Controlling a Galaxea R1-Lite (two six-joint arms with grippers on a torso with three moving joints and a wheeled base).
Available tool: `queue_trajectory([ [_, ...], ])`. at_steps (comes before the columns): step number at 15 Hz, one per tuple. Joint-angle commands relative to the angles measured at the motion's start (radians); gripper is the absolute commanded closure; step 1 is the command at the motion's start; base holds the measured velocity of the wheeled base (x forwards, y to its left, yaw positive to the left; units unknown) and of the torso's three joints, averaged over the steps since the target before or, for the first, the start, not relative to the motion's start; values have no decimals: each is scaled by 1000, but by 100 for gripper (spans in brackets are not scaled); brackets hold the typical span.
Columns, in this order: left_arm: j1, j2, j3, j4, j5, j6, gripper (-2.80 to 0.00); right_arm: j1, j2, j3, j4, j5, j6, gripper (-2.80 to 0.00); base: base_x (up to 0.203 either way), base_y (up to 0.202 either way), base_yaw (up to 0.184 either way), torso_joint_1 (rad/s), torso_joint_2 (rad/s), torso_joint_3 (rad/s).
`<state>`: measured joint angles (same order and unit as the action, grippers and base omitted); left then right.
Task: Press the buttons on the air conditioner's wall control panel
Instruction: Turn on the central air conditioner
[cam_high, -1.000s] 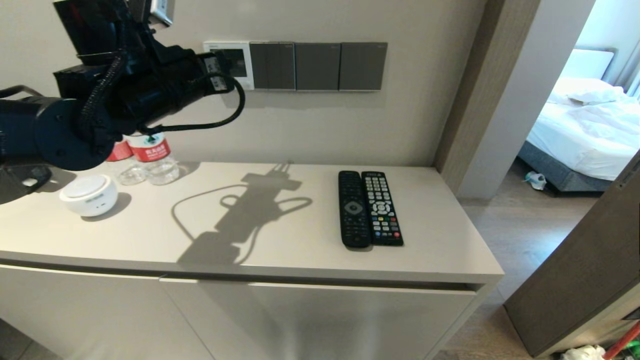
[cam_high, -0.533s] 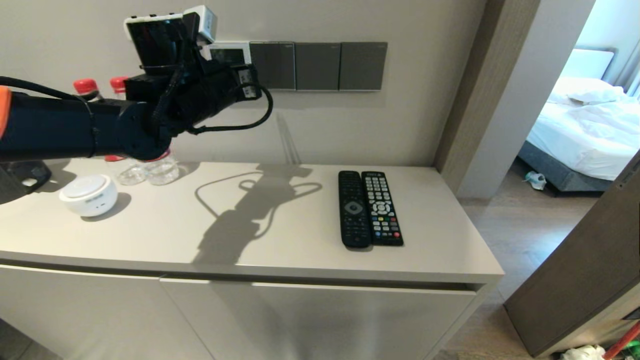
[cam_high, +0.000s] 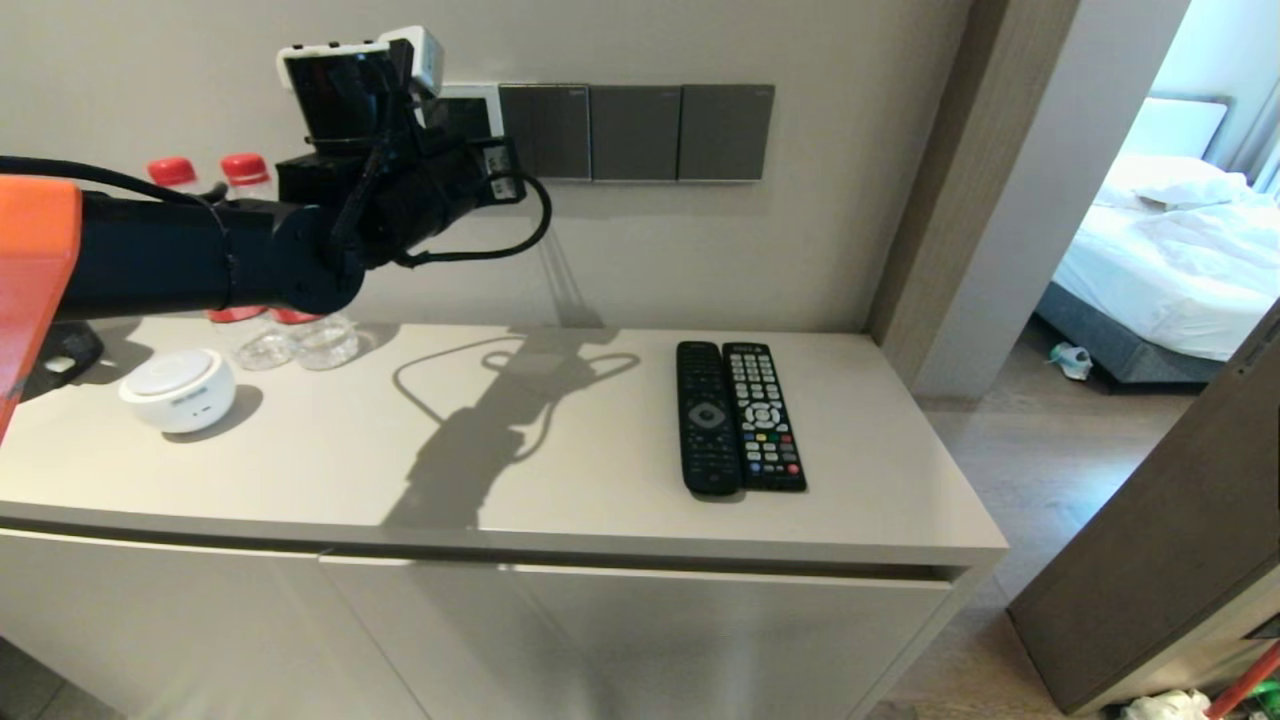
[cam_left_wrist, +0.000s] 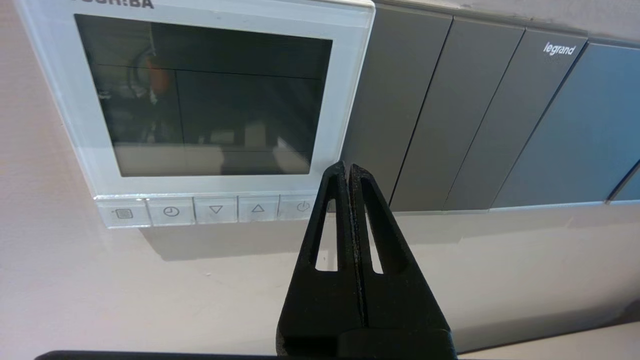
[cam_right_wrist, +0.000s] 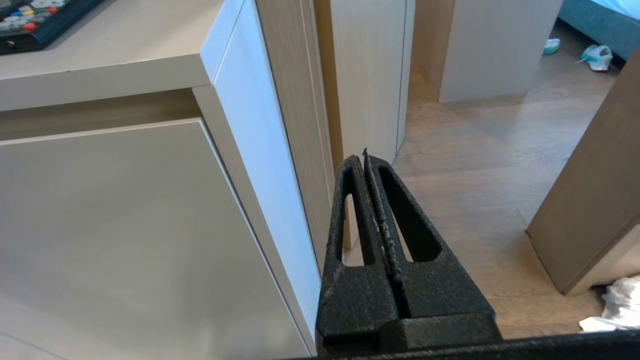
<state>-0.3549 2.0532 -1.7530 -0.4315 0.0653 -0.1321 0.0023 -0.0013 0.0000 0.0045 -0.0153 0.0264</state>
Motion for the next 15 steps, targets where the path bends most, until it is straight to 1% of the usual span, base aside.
queue_trajectory([
  [1, 2, -8, 11, -6, 4, -1, 0, 1, -2, 0, 0, 0, 0, 0, 0, 0, 0, 0, 0, 0],
  [3, 2, -17, 30, -8, 4, 9, 0, 1, -2, 0, 0, 0, 1, 0, 0, 0, 0, 0, 0, 0],
  [6, 2, -62, 89, -13, 2, 31, 0, 1, -2, 0, 0, 0, 0, 0, 0, 0, 0, 0, 0, 0],
  [15, -7, -53, 104, -13, 4, 37, 0, 1, -2, 0, 0, 0, 0, 0, 0, 0, 0, 0, 0, 0],
])
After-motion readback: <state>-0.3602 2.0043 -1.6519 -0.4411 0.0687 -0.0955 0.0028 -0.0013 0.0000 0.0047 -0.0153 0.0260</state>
